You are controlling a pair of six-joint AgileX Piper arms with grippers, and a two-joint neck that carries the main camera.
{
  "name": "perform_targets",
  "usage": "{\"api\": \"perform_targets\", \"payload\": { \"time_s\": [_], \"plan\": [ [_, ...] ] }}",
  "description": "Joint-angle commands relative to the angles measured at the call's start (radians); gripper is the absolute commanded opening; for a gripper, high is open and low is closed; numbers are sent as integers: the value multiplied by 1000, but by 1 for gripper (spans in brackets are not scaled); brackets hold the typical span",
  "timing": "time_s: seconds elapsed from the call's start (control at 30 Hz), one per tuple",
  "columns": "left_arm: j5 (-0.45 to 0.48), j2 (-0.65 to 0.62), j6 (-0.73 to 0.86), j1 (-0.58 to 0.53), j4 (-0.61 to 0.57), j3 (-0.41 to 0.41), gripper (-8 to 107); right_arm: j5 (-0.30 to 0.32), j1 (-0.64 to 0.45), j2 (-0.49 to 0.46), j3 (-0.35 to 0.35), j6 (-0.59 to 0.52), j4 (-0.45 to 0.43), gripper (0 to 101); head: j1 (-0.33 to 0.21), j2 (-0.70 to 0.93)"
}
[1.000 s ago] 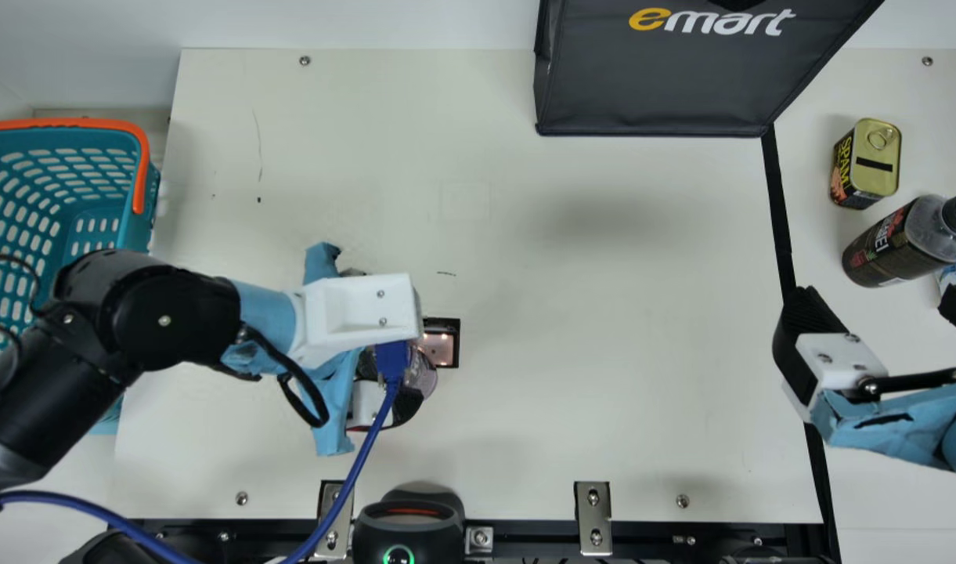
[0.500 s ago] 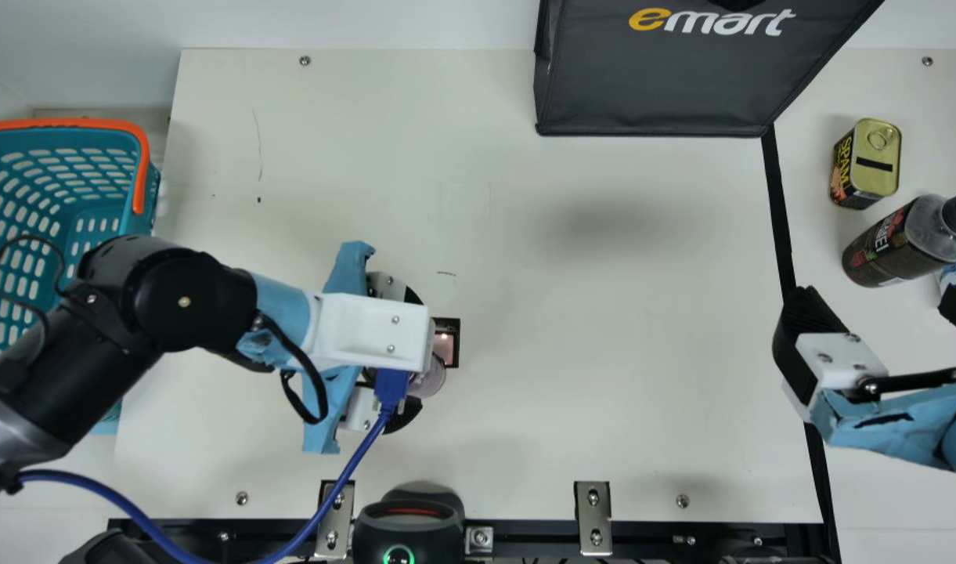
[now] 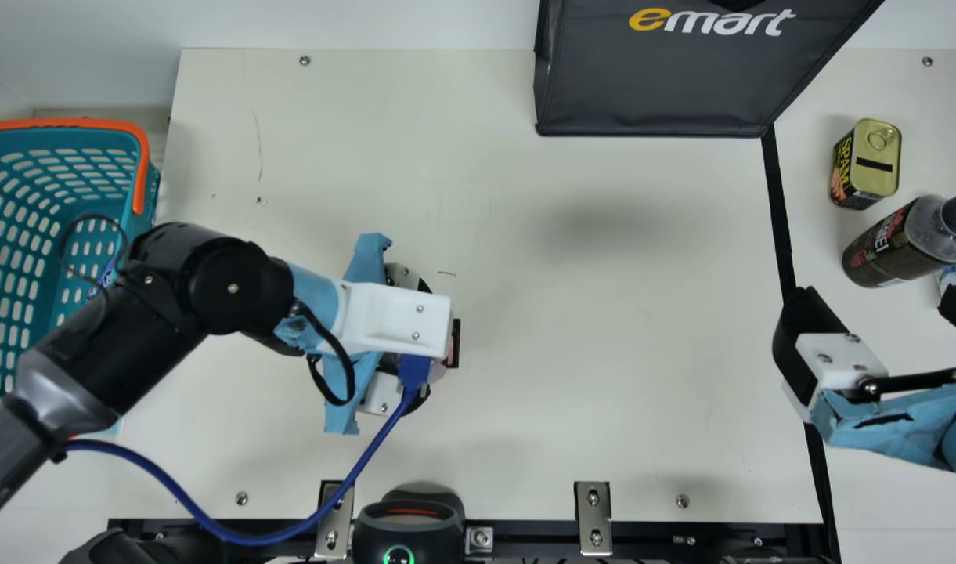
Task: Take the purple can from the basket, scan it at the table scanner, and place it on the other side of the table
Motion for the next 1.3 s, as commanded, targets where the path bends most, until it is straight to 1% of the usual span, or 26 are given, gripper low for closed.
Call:
{"api": "perform_targets", "payload": {
  "time_s": [0.0,0.37,0.8,1.03,1.27],
  "plan": [
    [-2,7,-4,-2,4,-3,9,0,0,0,0,0,0,95,-27,2],
    [-4,42,-42,2,12,-23,45,0,0,0,0,0,0,95,-27,2],
    [-6,51,-101,16,1,-42,89,0,0,0,0,0,0,95,-27,2],
    [-21,16,-206,24,-14,-44,90,0,0,0,0,0,0,95,-27,2],
    [-71,-57,-408,33,-25,-36,90,-1,0,0,0,0,0,95,-27,2]
  ]
}}
